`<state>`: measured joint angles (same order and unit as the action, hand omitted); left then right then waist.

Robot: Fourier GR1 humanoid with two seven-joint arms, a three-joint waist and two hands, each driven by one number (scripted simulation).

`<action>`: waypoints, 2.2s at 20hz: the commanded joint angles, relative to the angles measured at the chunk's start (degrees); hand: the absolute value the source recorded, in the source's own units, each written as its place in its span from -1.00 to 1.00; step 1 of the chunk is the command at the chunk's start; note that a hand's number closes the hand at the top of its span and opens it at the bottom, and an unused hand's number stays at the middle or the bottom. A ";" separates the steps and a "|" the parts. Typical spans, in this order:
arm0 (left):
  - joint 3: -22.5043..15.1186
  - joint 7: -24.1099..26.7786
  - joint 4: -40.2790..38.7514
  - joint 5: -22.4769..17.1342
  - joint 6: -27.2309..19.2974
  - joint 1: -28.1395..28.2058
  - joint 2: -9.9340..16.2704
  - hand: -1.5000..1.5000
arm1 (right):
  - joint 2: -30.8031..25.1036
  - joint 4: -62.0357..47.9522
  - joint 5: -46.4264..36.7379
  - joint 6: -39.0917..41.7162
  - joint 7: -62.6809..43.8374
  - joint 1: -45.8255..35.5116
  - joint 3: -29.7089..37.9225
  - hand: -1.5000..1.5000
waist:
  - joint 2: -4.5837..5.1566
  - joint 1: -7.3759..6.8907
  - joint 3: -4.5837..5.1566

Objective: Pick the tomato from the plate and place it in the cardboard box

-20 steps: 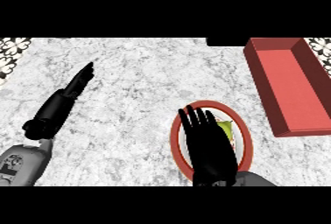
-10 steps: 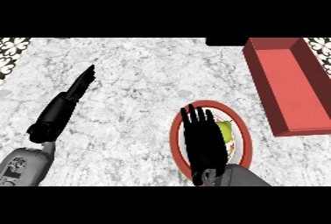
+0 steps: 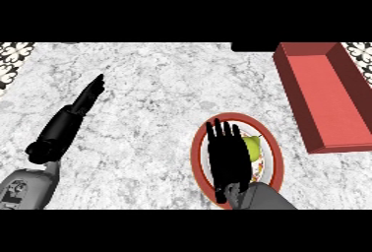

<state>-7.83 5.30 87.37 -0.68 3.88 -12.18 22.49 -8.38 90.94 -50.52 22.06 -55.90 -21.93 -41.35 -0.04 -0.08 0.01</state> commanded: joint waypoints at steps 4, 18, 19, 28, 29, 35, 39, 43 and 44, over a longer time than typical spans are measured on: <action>2.27 -2.62 2.81 1.13 2.82 0.33 -1.07 0.00 | 1.07 0.81 -2.87 4.30 0.18 3.65 3.88 -1.00 | -0.03 0.08 -0.01; 6.49 -0.09 -0.83 4.23 6.58 -1.22 -3.98 0.00 | 4.05 -13.45 -11.21 -4.27 12.34 5.92 8.19 -1.00 | 0.08 -0.03 -0.01; 6.30 -2.22 3.01 4.70 6.46 0.61 -4.26 0.00 | 3.95 -9.83 -11.20 -1.11 12.08 6.44 8.08 1.00 | 0.02 -0.05 -0.01; 7.26 -1.68 -0.96 6.13 6.95 -2.42 -5.68 0.00 | 2.39 -12.39 -20.02 -10.50 20.18 4.92 4.80 1.00 | 0.02 0.18 -0.01; 7.68 -1.83 1.82 4.79 7.67 -0.97 -4.38 0.00 | 3.33 -23.83 -15.10 -11.96 23.67 -6.17 15.02 1.00 | 0.23 -0.72 -0.04; 4.28 -0.79 1.16 5.36 7.84 -2.89 -6.89 0.00 | 2.17 -35.43 -5.11 -14.72 20.54 -21.22 35.37 1.00 | 2.59 -4.73 -0.21; 4.06 -0.19 -0.04 6.40 7.45 -3.91 -6.99 0.00 | -2.77 -45.23 -7.08 -20.90 25.20 -29.19 38.26 1.00 | 2.68 -5.66 -0.15; 5.21 -1.29 -1.02 6.35 6.81 -6.29 -7.07 0.00 | -5.26 -51.97 -10.93 -26.69 29.30 -35.94 37.42 1.00 | 2.12 -4.83 -0.08; 3.77 0.17 -1.29 6.54 7.69 -3.66 -7.48 0.00 | -4.74 -54.65 -12.76 -27.78 28.16 -37.70 36.62 1.00 | 2.25 -5.68 -0.03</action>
<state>-3.64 4.34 87.26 5.61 11.27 -16.60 15.32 -11.04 43.36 -60.41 -1.63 -29.98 -53.39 -5.15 2.22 -5.33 -0.10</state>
